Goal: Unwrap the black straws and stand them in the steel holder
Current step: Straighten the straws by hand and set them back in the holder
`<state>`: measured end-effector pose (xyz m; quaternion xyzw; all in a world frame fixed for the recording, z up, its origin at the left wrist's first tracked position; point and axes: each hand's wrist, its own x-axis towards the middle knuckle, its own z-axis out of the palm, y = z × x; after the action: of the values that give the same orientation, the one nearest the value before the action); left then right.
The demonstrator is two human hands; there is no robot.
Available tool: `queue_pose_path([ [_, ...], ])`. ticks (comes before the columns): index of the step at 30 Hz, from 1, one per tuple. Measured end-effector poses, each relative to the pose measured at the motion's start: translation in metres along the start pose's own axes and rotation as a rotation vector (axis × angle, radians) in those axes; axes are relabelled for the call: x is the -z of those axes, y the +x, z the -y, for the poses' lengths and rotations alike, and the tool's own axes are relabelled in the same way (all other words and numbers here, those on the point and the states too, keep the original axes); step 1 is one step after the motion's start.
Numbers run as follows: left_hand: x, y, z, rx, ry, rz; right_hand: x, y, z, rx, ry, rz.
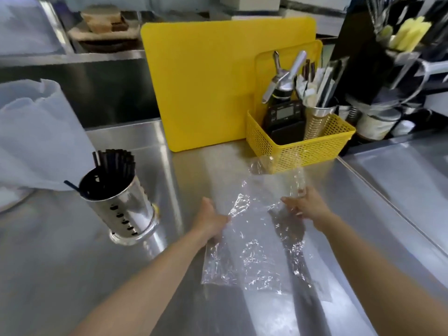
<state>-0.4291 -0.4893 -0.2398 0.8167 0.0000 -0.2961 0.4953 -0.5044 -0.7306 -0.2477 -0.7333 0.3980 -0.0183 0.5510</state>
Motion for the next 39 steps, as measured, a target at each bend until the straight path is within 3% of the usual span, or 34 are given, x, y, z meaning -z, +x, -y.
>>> queue_pose_path([
  [7, 0.032, -0.01, -0.006, -0.043, 0.375, 0.034, 0.003, 0.005, 0.021, 0.133, -0.221, -0.34],
  [10, 0.066, -0.021, -0.013, -0.101, 0.388, 0.046, -0.005, 0.008, 0.051, 0.239, -0.185, -0.369],
  [14, 0.12, -0.04, -0.019, -0.166, 0.278, -0.026, -0.047, -0.009, 0.098, 0.329, -0.073, -0.239],
  [17, 0.159, -0.061, -0.024, -0.294, 0.253, -0.106, -0.095, -0.031, 0.127, 0.426, -0.003, -0.009],
  [23, 0.226, -0.108, -0.039, -0.705, 0.018, -0.55, -0.182, -0.08, 0.166, 0.635, -0.117, 0.355],
  [28, 0.266, -0.096, -0.025, -0.654, -0.056, -0.673, -0.22, -0.105, 0.183, 0.668, -0.192, 0.517],
  [33, 0.283, -0.057, -0.006, -0.442, -0.122, -0.476, -0.24, -0.108, 0.192, 0.625, -0.24, 0.494],
  [39, 0.283, -0.024, -0.009, -0.363, -0.021, -0.112, -0.253, -0.097, 0.198, 0.659, -0.284, 0.432],
])
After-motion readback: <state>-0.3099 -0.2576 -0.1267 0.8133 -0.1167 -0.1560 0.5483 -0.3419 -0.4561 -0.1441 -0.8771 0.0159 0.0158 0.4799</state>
